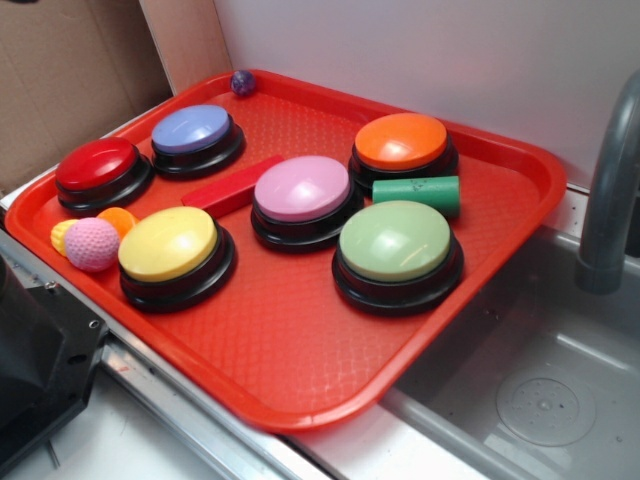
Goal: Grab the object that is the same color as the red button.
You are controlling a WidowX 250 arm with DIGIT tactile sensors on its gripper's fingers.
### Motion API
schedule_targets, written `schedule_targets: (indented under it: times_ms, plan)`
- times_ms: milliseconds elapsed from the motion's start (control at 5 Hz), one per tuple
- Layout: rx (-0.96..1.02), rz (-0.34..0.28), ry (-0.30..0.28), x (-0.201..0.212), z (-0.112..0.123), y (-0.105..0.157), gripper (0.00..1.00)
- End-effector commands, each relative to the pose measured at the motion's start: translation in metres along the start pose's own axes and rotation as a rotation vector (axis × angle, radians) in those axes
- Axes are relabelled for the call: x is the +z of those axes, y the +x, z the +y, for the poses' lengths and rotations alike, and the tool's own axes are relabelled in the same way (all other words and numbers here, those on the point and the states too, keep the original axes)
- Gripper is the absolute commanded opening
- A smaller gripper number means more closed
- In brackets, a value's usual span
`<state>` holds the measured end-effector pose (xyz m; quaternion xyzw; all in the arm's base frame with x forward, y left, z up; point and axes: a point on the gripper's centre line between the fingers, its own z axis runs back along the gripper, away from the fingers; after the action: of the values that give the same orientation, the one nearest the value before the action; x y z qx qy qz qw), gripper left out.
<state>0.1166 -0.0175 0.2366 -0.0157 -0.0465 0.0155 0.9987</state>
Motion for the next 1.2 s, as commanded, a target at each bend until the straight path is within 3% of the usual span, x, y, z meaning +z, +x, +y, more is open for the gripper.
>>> schedule_targets:
  times_ms: [0,600,800,1000]
  plan:
    - [0.0,0.0,0.0,0.0,0.0,0.0,1.0]
    - [-0.01,-0.088,-0.01,-0.091,0.022,0.05,1.0]
    - [0.009,-0.083,0.015,-0.122,0.029,0.069,1.0]
    - [-0.02,-0.122,-0.012,-0.15,0.03,0.083,1.0]
